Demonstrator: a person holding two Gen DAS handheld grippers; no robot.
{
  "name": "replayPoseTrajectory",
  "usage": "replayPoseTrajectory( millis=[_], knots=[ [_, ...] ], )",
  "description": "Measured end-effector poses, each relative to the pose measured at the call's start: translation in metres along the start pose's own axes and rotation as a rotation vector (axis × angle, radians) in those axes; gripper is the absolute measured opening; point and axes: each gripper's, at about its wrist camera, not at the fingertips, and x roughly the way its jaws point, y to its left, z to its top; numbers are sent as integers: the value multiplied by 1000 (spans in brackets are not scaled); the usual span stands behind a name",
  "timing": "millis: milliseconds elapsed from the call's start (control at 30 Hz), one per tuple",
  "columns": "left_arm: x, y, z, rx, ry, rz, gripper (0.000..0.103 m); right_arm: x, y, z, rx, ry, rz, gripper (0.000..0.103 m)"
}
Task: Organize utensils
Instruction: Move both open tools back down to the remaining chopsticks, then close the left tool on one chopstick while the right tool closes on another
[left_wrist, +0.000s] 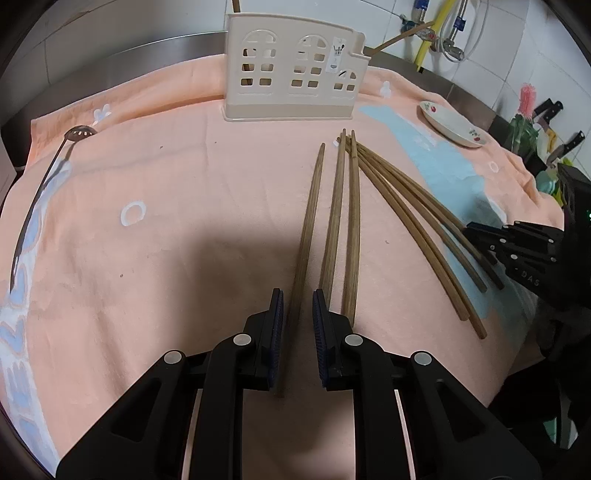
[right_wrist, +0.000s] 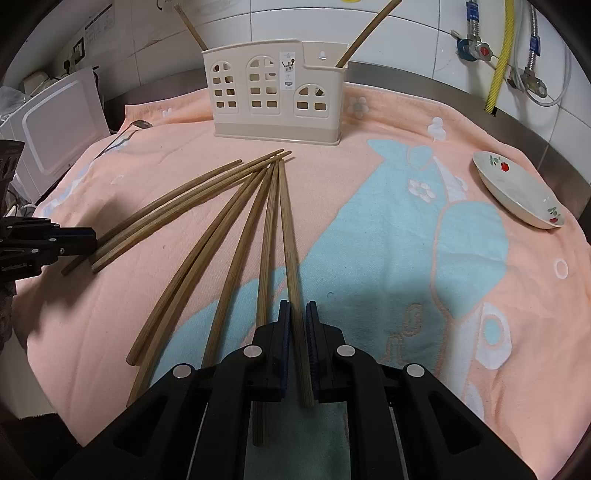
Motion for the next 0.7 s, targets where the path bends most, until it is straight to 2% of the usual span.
replayPoseTrajectory(
  millis=[333, 400, 533, 700],
  knots=[
    [7, -2, 0, 8, 15, 31, 14, 0, 0, -1, 7, -10, 2, 9],
    [7, -4, 0, 28, 20, 47, 11, 0, 0, -1, 6, -12, 0, 9],
    [9, -11, 3, 81, 57, 81, 8, 0, 0, -1, 6, -11, 1, 9],
    [12, -10, 11, 103, 112, 73, 7, 0, 0, -2, 3, -9, 1, 9]
  ],
)
